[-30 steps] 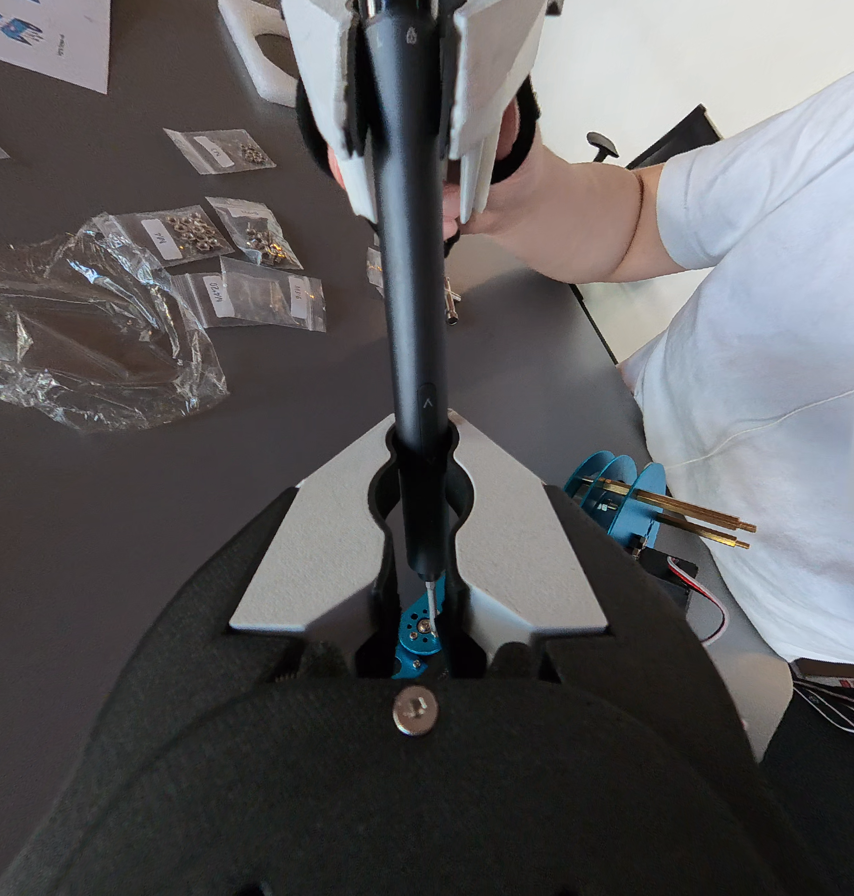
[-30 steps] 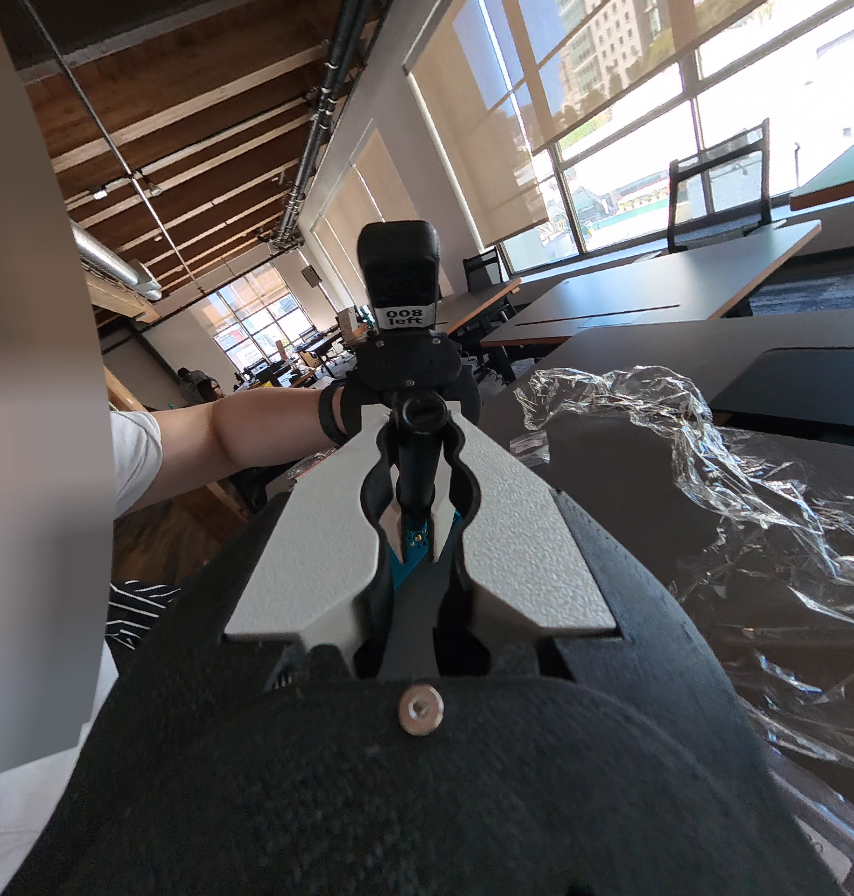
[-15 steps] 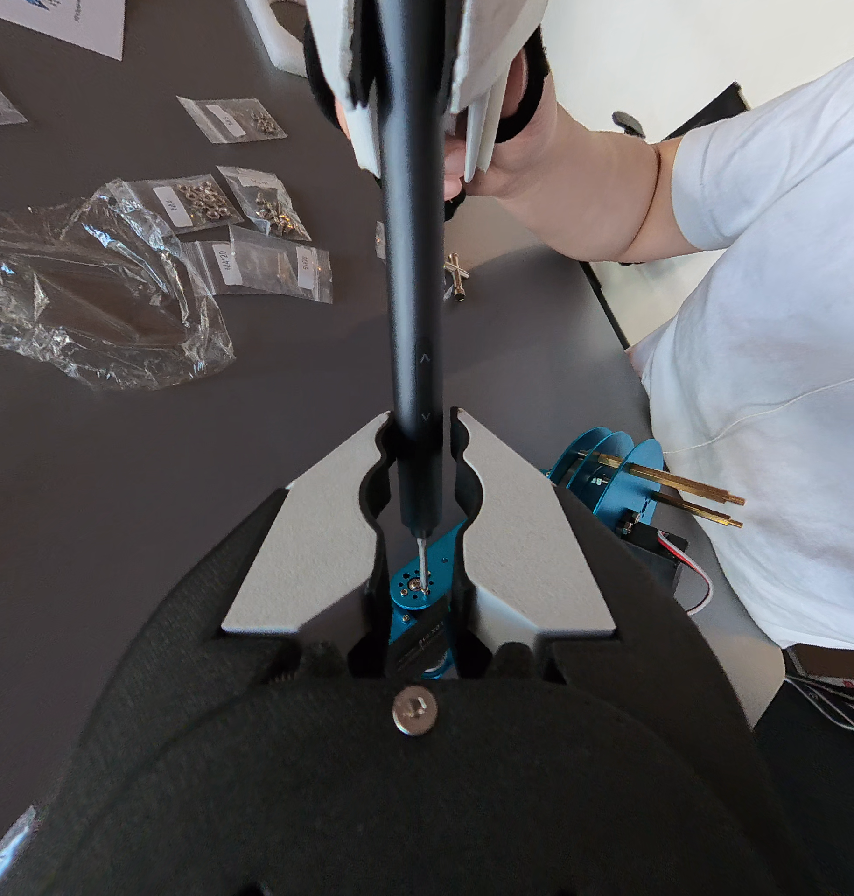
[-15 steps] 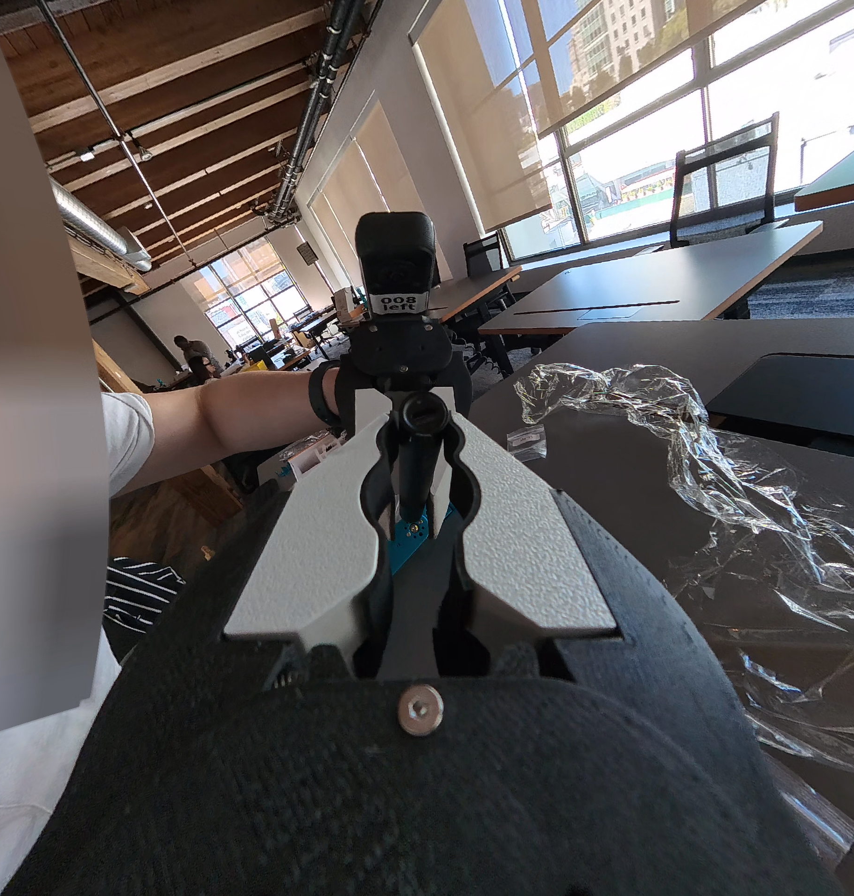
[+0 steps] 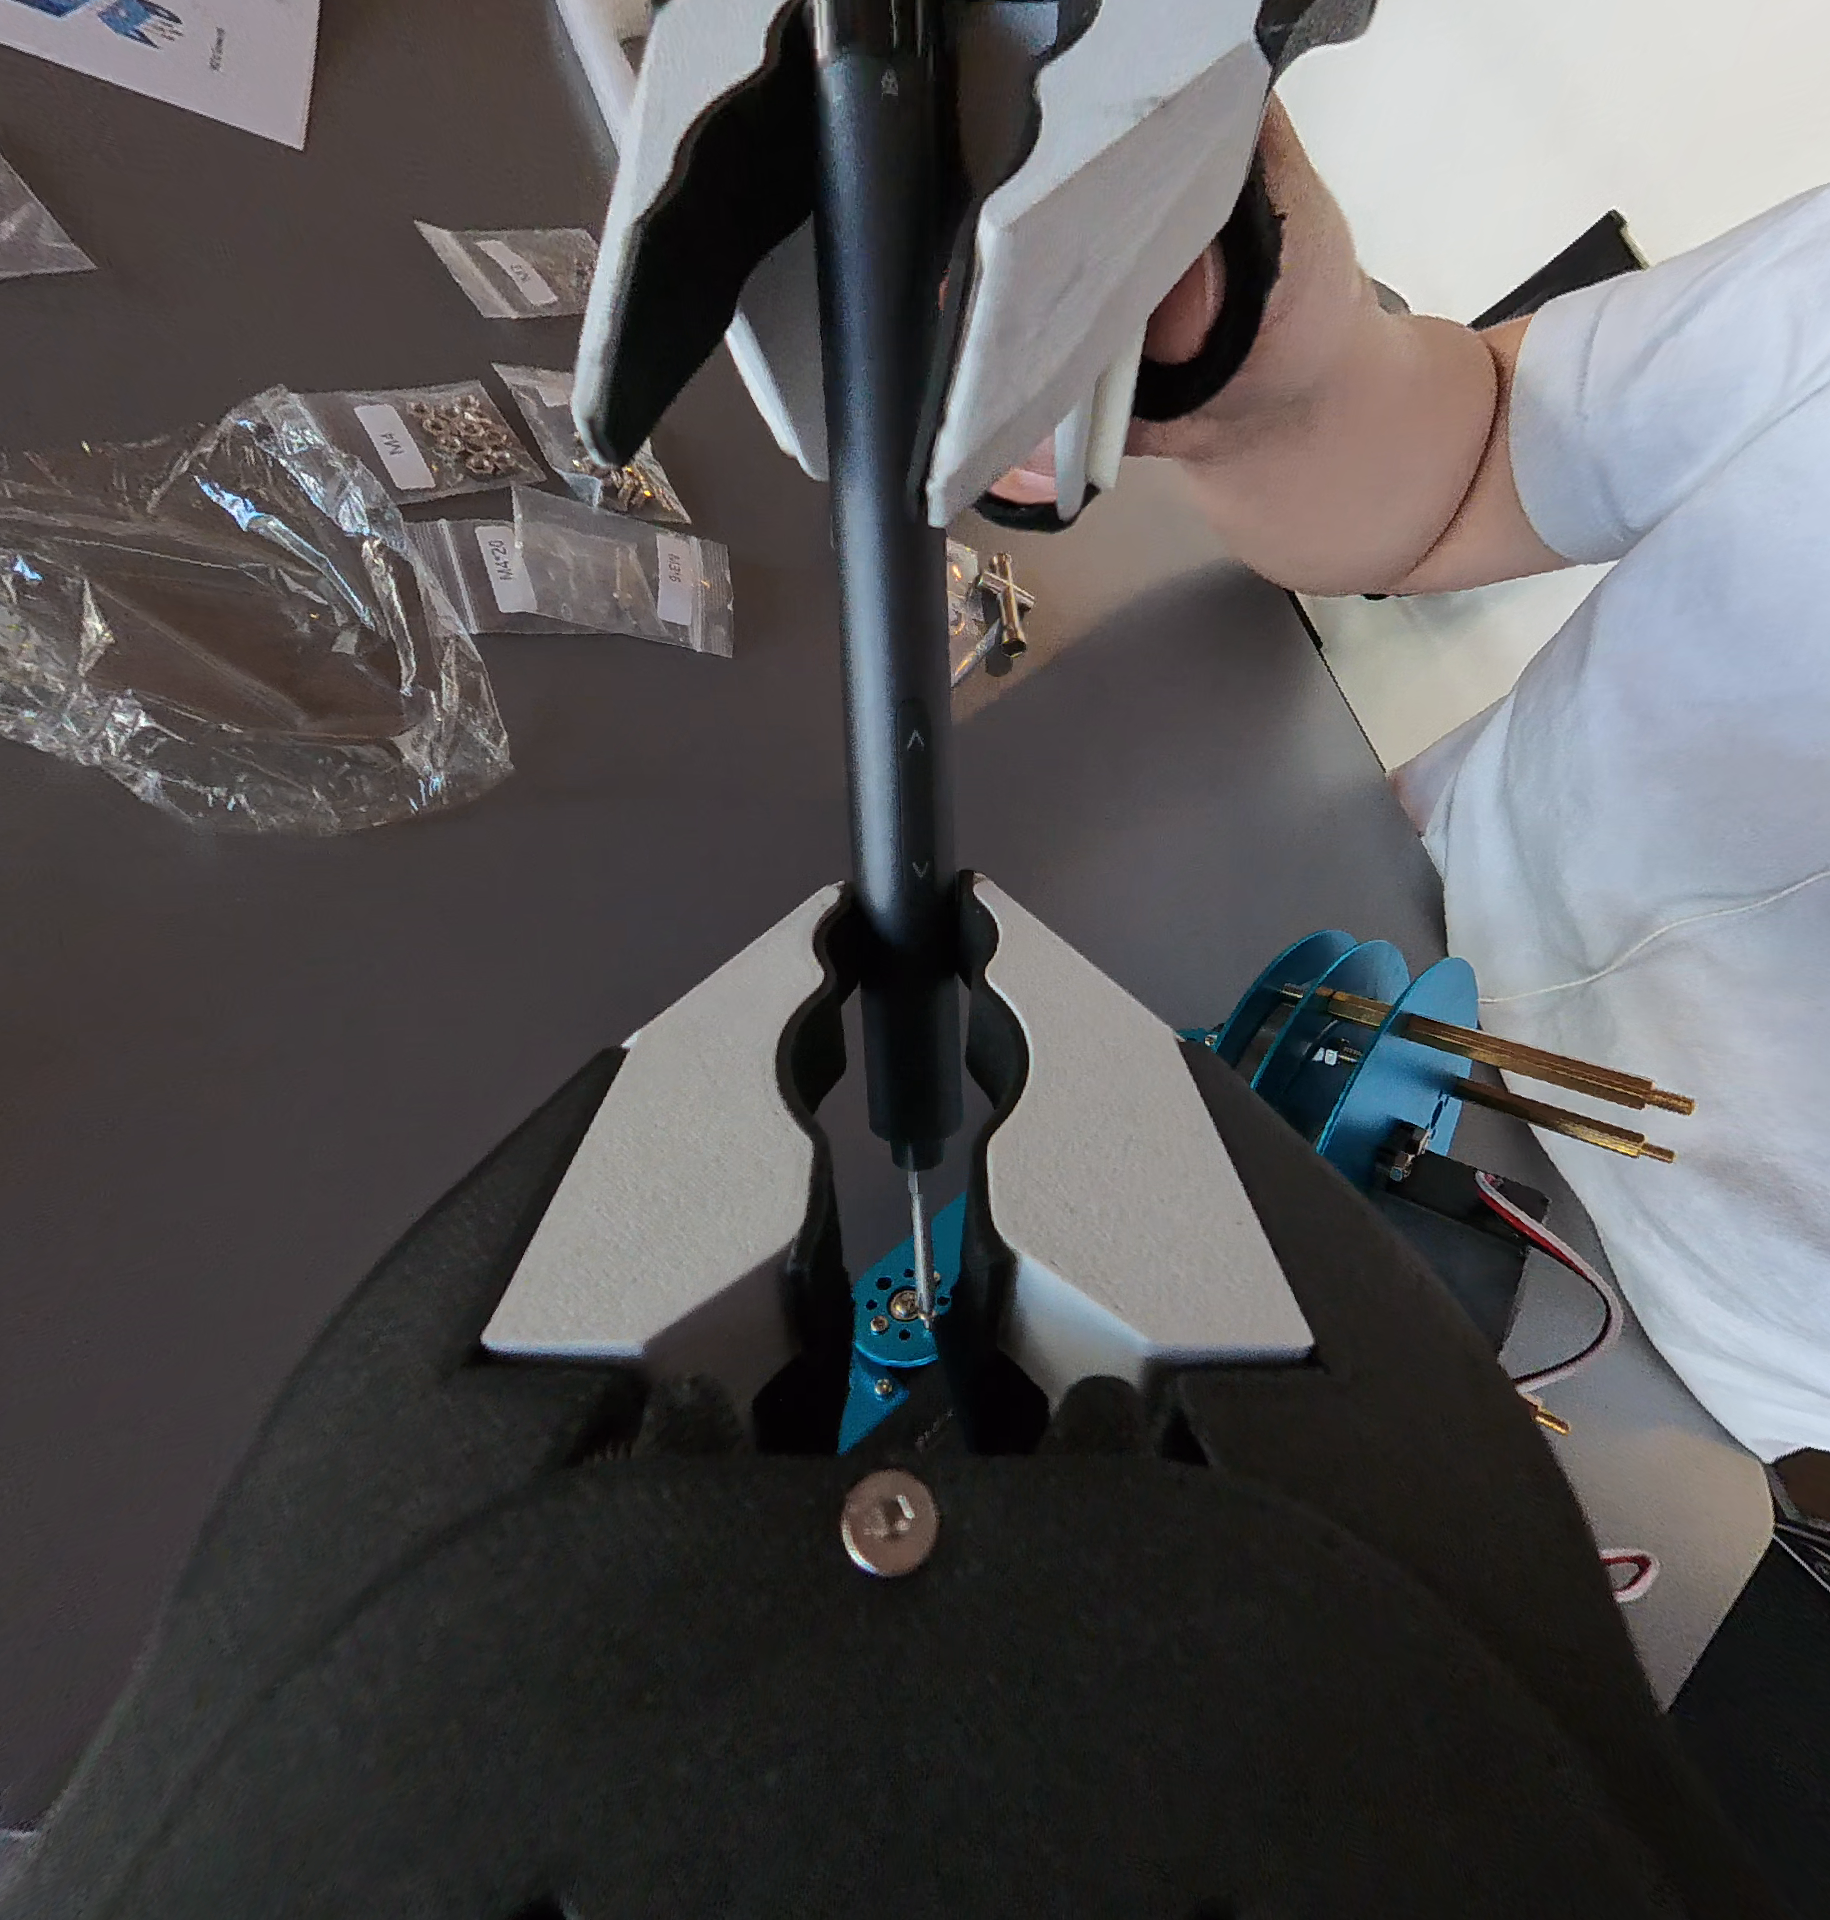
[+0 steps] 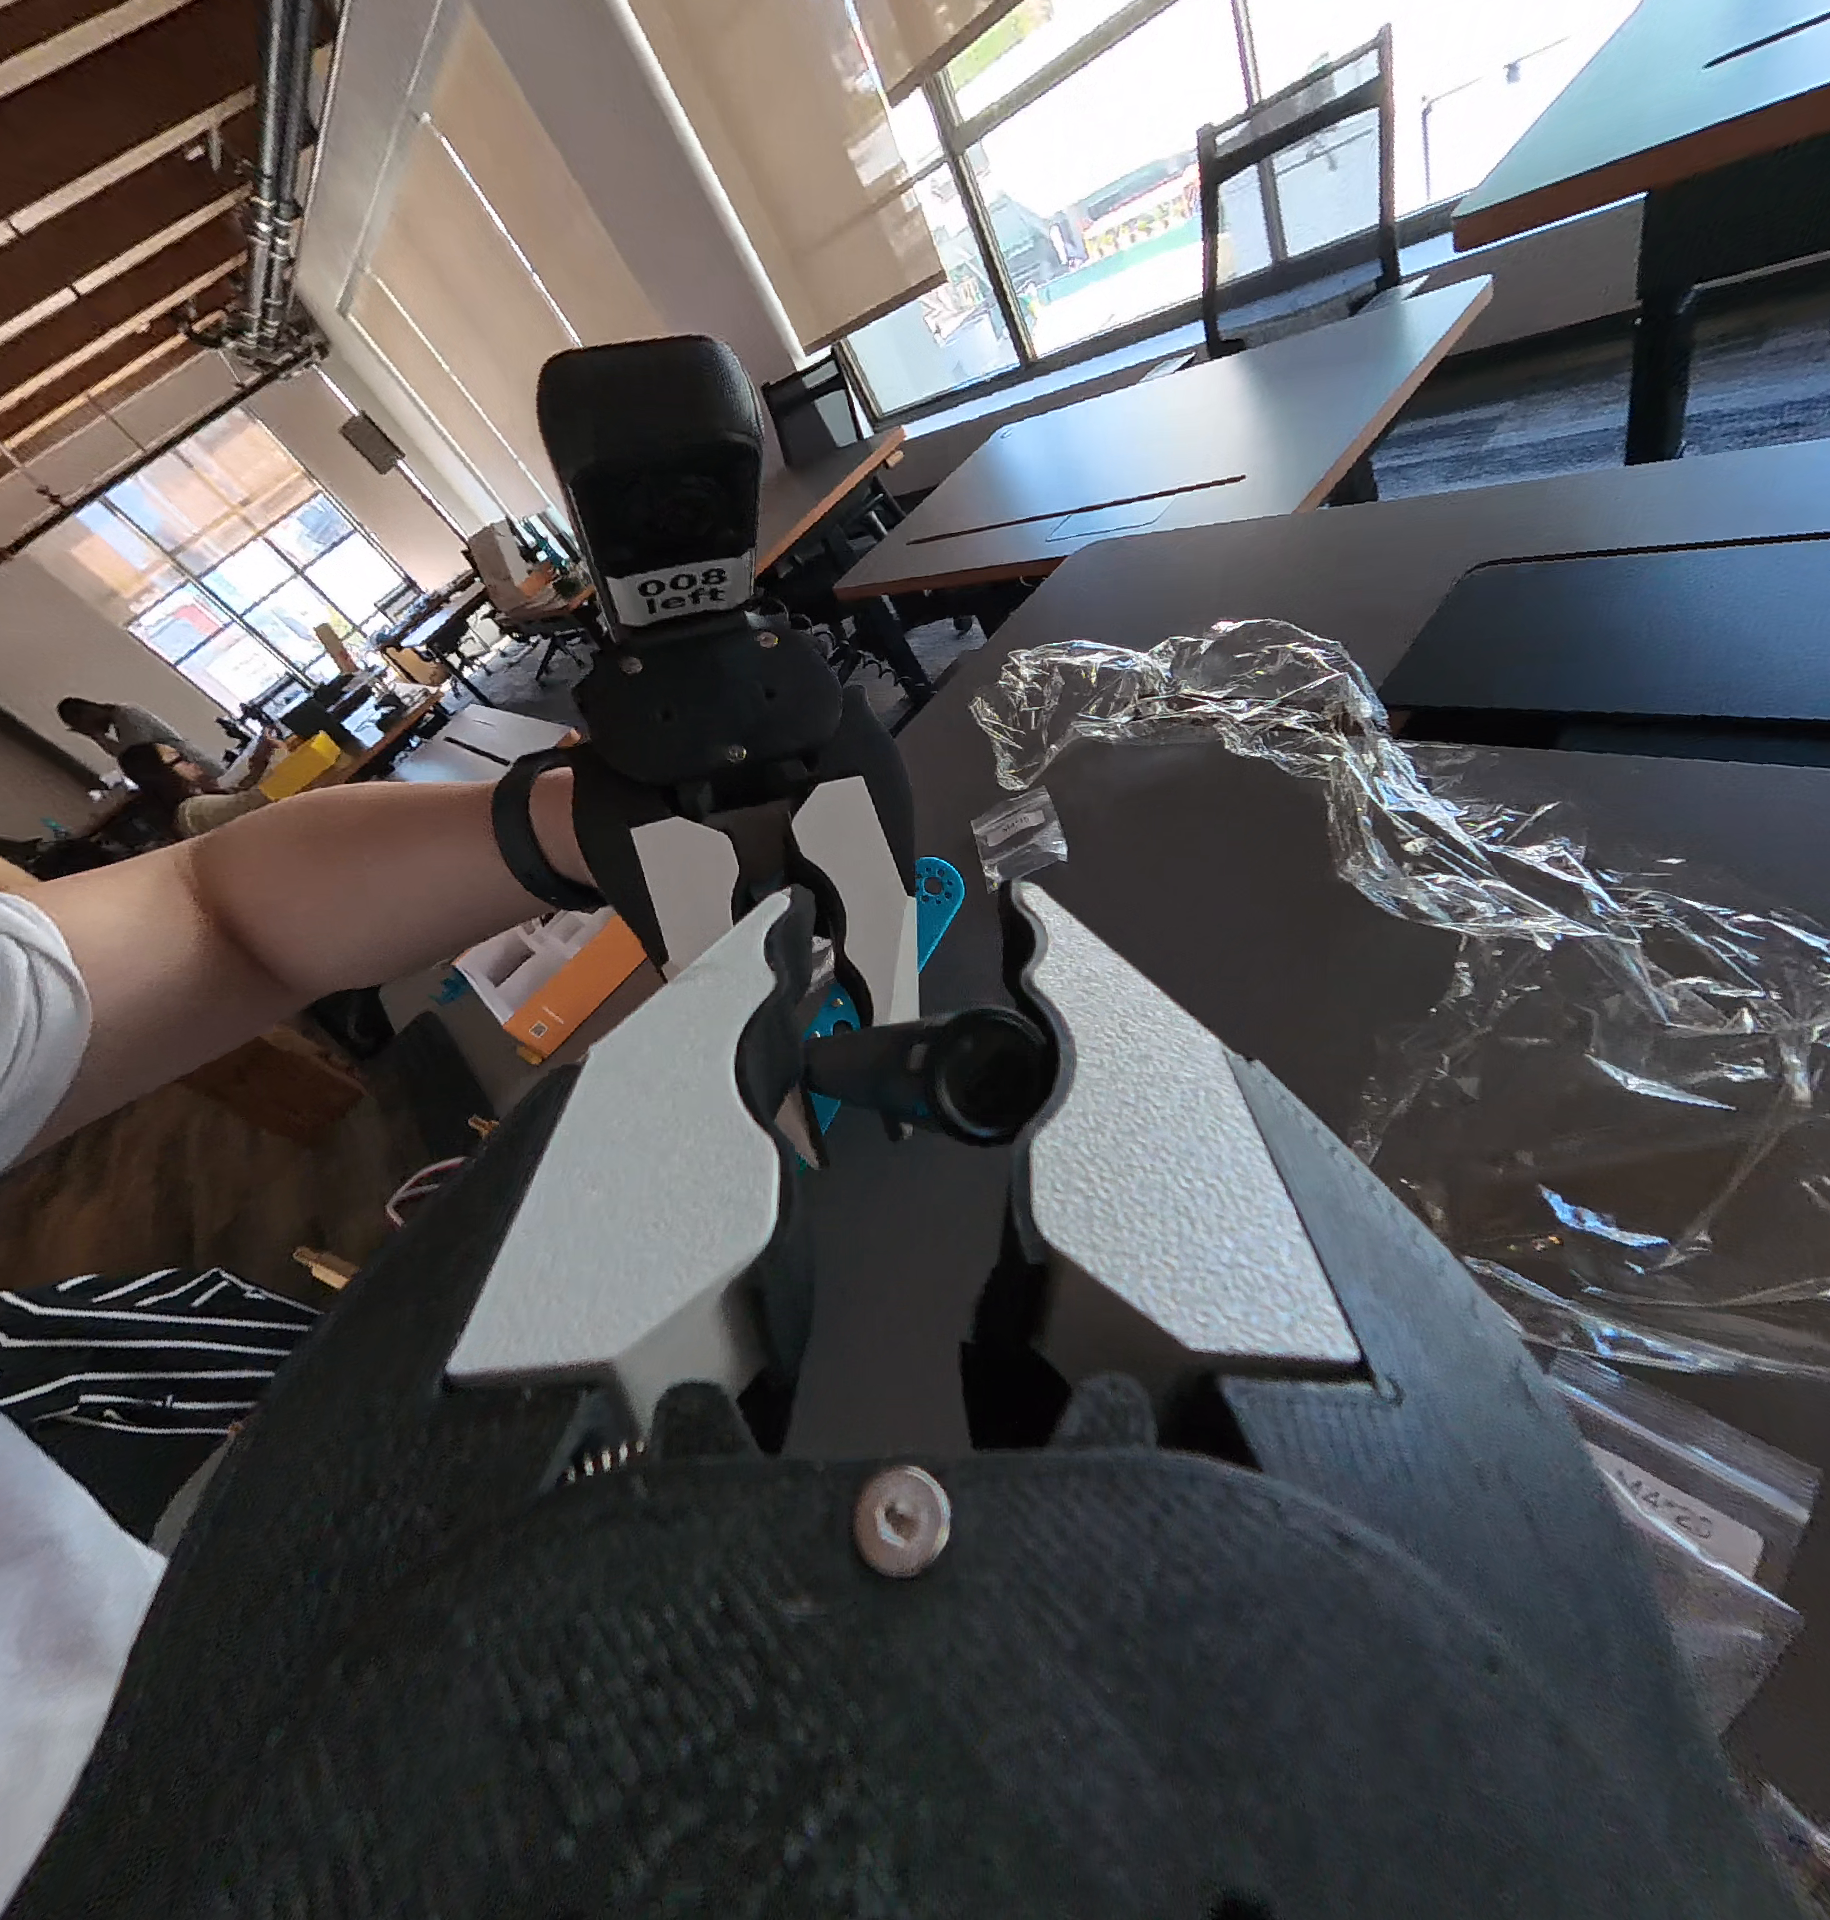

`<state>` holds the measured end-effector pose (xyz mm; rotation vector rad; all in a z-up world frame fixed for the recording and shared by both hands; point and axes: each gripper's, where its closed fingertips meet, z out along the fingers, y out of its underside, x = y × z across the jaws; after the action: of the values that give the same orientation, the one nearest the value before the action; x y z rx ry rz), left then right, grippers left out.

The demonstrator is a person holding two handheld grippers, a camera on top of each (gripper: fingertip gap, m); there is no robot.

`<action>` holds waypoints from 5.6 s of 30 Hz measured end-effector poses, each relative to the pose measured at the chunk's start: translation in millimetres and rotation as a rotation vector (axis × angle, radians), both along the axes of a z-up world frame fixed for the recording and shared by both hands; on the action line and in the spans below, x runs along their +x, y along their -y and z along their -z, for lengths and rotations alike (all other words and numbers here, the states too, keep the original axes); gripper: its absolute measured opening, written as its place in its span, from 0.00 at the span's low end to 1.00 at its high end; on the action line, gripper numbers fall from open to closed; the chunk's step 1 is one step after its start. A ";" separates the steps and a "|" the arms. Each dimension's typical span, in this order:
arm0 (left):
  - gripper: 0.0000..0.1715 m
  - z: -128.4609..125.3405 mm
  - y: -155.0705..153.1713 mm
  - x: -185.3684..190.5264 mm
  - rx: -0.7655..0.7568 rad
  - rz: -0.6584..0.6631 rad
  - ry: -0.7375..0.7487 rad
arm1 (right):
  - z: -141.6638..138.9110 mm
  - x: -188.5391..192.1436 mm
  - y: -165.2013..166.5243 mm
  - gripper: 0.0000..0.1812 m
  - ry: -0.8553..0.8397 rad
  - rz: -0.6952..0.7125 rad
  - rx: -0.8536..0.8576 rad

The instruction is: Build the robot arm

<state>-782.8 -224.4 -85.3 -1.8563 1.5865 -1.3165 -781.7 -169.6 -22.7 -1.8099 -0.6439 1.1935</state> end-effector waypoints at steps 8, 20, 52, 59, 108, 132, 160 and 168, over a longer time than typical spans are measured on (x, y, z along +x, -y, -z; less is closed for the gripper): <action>0.10 -2.4 -3.2 -1.0 -0.027 -0.024 0.035 | -3.4 8.6 -9.3 0.26 -0.081 0.067 -0.063; 0.10 -8.5 -5.3 -5.0 -0.012 -0.044 0.064 | -21.4 0.5 -6.6 0.07 -0.184 -0.032 -0.090; 0.12 -40.0 -13.2 -32.5 -0.371 0.302 0.132 | -36.6 -28.5 0.9 0.07 -0.059 -0.322 0.025; 0.09 -37.0 -14.7 -33.1 -0.363 0.386 0.134 | -35.4 -29.1 0.0 0.07 -0.063 -0.325 0.017; 0.09 -34.7 -16.3 -30.9 -0.390 0.441 0.225 | -36.5 -34.9 -5.8 0.07 -0.024 -0.316 0.026; 0.11 -36.8 19.8 -103.9 -0.042 -0.481 0.039 | 54.3 20.7 -21.8 0.06 0.152 -0.308 -0.499; 0.33 81.8 11.6 -101.3 0.219 -0.653 -0.952 | 76.4 10.2 50.7 0.26 0.340 -0.340 -0.250; 0.32 70.2 14.0 -100.9 0.373 -0.800 -0.826 | 72.5 29.2 141.9 0.28 0.180 -0.608 -0.350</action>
<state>-883.6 -238.4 -155.5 -2.4906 1.0162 0.1080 -752.5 -311.6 -95.2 -2.1028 -1.2118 1.6265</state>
